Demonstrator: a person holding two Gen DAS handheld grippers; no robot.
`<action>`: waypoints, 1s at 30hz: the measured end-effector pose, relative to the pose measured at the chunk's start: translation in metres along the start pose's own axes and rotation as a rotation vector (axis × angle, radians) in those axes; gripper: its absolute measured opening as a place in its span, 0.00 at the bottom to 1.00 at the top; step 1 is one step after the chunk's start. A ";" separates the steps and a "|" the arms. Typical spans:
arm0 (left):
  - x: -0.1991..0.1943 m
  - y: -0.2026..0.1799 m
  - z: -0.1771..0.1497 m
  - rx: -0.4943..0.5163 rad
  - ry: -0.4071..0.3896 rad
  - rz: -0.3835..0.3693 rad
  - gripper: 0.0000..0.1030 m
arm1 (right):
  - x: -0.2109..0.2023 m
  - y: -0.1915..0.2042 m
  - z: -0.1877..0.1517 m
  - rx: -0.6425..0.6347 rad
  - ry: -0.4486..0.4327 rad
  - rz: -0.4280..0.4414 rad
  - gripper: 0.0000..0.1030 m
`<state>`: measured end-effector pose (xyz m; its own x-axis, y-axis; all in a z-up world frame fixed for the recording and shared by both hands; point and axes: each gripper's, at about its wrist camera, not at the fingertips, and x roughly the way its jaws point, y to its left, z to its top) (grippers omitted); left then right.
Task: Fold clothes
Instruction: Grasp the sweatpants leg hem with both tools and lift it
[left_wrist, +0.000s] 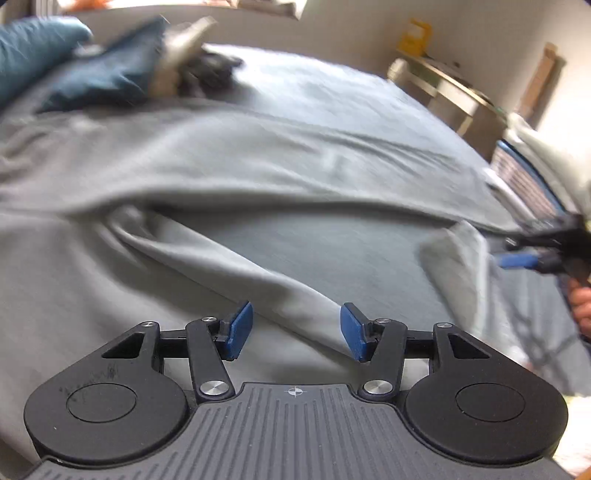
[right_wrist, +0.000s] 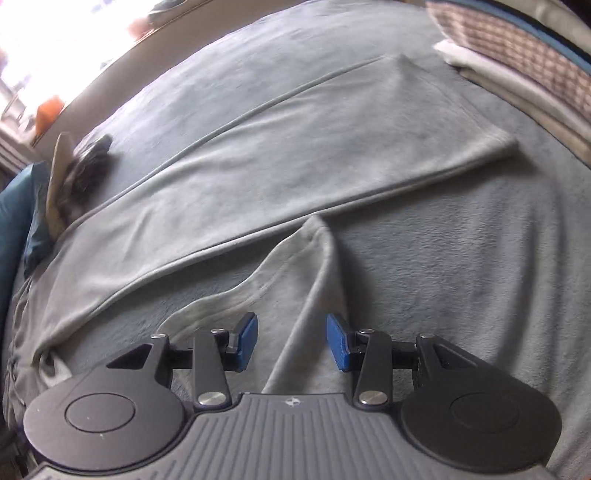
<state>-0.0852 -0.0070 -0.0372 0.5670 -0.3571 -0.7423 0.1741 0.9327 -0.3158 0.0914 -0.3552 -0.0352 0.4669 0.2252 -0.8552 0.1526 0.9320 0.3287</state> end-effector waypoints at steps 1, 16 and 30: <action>0.001 -0.003 -0.003 0.007 0.013 -0.008 0.51 | 0.006 0.003 -0.001 0.003 0.015 0.000 0.43; 0.027 -0.063 -0.043 0.156 0.201 -0.149 0.51 | 0.015 -0.030 -0.017 0.122 0.141 0.019 0.43; 0.033 -0.064 -0.038 -0.014 0.190 -0.353 0.03 | -0.011 0.001 -0.023 -0.008 0.221 0.236 0.07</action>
<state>-0.1081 -0.0800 -0.0637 0.3150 -0.6596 -0.6824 0.3196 0.7508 -0.5781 0.0669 -0.3507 -0.0351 0.2876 0.4905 -0.8226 0.0560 0.8488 0.5257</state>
